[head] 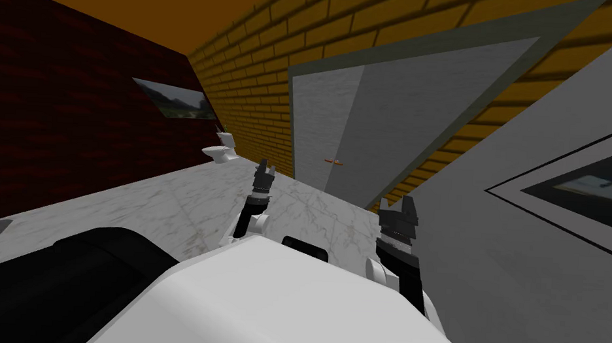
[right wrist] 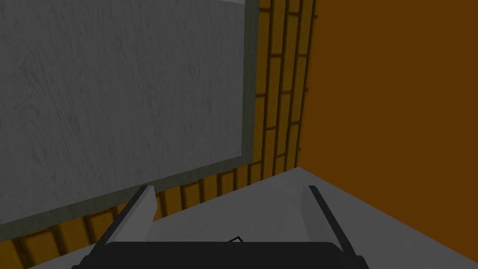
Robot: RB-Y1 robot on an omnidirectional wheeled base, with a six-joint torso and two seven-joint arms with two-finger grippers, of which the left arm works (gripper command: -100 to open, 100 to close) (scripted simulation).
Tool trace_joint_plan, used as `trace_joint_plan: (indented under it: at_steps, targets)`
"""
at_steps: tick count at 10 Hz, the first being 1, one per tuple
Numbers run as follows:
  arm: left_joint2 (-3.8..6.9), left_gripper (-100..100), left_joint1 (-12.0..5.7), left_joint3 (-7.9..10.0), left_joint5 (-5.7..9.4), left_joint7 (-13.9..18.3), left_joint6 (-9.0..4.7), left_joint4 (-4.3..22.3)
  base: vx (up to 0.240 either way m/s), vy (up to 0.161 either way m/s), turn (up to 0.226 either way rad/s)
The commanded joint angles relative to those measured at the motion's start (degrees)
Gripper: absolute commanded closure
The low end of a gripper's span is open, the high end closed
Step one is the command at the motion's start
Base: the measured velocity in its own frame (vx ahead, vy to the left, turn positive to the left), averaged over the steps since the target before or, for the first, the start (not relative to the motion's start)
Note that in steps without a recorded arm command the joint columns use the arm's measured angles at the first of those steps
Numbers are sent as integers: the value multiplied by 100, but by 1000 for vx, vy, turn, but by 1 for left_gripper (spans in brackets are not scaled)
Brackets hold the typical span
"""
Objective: Pull the door open
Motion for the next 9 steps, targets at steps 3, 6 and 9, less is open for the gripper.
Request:
trace_joint_plan:
  at_steps: [3, 6, 9]
  targets:
    - [129, -100, -80, -2, 56, 86, -112, 401, 155, -64, -53]
    - [234, -100, -152, -4, 107, 164, -212, 763, 183, -34, -49]
    - [330, -100, -223, -5, 158, 241, -312, 1119, 145, -52, -54]
